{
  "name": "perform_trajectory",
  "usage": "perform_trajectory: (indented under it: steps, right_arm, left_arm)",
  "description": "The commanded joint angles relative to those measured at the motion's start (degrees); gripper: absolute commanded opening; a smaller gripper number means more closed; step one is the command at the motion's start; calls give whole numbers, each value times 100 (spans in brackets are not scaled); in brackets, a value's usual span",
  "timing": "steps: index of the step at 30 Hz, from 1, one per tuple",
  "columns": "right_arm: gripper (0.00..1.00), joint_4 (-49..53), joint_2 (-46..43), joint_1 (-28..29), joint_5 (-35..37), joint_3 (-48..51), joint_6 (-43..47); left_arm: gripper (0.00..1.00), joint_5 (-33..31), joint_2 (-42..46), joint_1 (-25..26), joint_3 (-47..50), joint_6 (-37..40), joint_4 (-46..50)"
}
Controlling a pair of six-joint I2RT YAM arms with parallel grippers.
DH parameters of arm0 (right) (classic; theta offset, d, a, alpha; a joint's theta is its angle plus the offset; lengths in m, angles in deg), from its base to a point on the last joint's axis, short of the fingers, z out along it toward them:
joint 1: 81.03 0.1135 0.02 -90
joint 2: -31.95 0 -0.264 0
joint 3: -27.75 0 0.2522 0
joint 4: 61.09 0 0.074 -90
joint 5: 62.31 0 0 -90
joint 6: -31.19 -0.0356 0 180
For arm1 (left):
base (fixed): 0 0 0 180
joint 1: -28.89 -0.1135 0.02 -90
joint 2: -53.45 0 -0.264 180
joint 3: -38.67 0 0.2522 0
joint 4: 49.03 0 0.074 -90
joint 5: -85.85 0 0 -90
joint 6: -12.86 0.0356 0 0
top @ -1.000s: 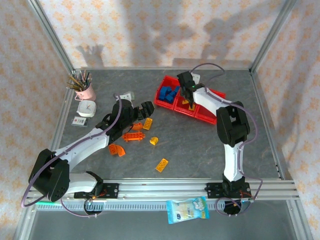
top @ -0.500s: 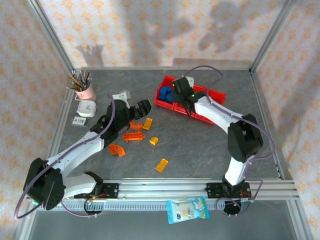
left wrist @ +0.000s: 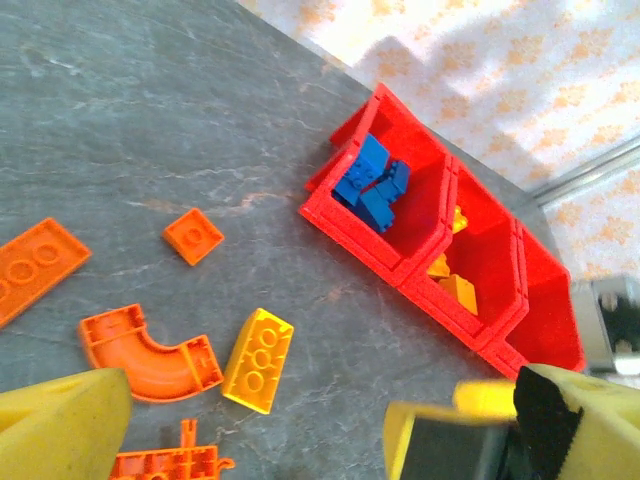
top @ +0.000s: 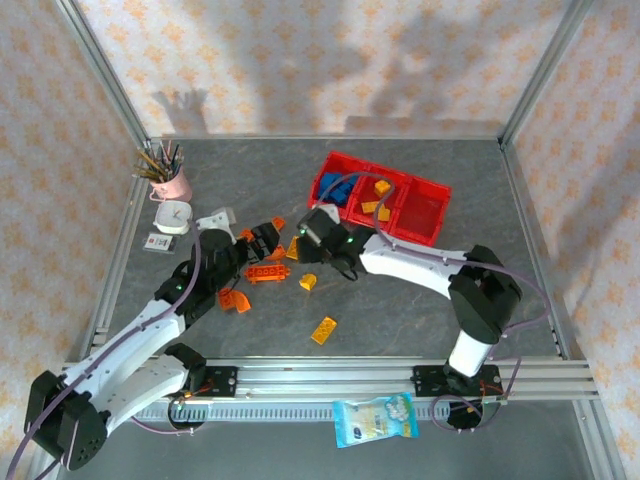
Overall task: Sort the legos into containers by color
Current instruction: Pick up the lego from the center of the table.
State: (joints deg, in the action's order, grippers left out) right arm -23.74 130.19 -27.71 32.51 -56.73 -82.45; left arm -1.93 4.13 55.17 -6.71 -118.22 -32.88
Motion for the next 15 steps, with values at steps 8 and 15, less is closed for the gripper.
perform_trajectory:
  steps: [8, 15]
  right_arm:
    - [86, 92, 337, 660, -212, 315, -872]
    - [81, 161, 758, 664, 54, 103, -1506]
  left_arm:
    - [99, -605, 870, -66, 335, -317, 791]
    - [99, -552, 829, -71, 402, -357, 644]
